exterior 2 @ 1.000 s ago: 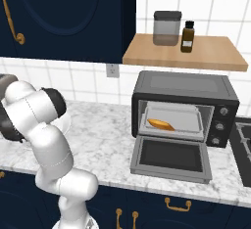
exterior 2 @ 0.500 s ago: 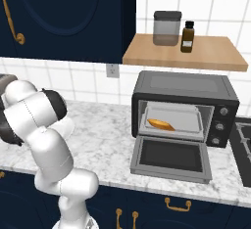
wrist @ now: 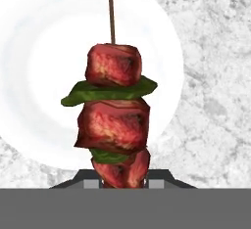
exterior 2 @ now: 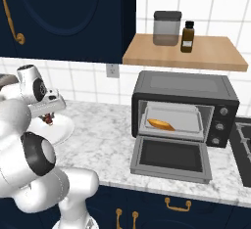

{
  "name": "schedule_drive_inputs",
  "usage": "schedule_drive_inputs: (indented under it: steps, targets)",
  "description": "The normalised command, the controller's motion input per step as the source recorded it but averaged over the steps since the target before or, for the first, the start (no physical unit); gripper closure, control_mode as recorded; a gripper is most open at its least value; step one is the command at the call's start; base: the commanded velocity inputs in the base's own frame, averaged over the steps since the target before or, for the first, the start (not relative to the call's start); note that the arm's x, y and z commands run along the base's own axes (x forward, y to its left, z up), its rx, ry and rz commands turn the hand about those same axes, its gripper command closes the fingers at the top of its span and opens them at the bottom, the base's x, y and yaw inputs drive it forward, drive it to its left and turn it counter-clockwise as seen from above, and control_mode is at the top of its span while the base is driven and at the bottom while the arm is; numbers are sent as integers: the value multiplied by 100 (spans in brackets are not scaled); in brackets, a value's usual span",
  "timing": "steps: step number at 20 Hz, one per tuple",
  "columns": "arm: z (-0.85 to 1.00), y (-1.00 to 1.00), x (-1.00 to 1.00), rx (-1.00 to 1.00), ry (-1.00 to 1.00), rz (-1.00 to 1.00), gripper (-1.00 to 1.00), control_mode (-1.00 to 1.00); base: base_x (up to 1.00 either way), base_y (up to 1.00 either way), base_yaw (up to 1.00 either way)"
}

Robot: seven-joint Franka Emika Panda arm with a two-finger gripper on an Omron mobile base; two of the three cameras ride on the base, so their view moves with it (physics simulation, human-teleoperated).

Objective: Pick up the kebab skewer and baguette bread, and place them inside the toaster oven. Close the toaster oven door and start by setting the timer.

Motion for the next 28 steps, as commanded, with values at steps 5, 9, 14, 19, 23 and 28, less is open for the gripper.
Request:
schedule_drive_inputs:
  steps: [5,9,14,19,23,28]
  targets:
    - [50,-100,-55,2,-12,2,100,-100,0,0,0]
    - [60,-100,-17,2,0,0,100,-100,0,0,0]
    - [58,-100,0,0,3,-2,100,-100,0,0,0]
    - [34,-100,-3,0,7,-8,100,-100,0,0,0]
    - [0,-100,1,0,11,-10,100,-100,0,0,0]
    - [0,-100,13,0,2,-11,100,-100,0,0,0]
